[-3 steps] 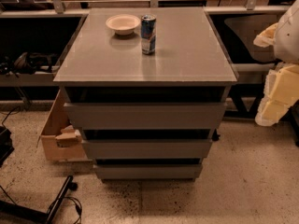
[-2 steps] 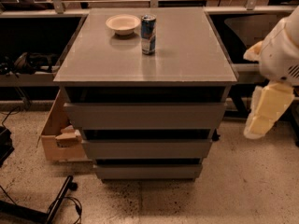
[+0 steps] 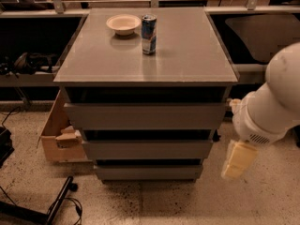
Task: Open middle drawer
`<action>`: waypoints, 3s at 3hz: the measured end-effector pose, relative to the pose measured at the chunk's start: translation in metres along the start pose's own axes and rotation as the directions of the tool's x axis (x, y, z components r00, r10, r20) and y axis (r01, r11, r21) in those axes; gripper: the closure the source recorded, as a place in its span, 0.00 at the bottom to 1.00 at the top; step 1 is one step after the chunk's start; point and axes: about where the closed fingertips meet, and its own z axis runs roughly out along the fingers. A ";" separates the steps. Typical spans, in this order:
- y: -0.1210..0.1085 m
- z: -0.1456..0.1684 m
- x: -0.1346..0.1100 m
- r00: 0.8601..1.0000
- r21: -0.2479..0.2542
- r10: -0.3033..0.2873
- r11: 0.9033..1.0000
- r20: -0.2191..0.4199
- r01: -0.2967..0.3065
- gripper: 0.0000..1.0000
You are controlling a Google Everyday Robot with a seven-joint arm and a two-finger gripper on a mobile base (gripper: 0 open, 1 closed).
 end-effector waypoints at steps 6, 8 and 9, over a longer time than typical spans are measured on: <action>0.024 0.329 0.026 0.988 -0.114 -0.067 0.992 -0.141 0.051 0.00; -0.007 0.383 -0.002 0.990 -0.081 -0.106 0.992 -0.098 0.098 0.00; -0.022 0.398 -0.018 0.988 -0.063 -0.130 0.990 -0.084 0.124 0.00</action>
Offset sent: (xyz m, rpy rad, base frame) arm 0.0220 -0.0218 -0.3125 -0.2067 0.2161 -0.0315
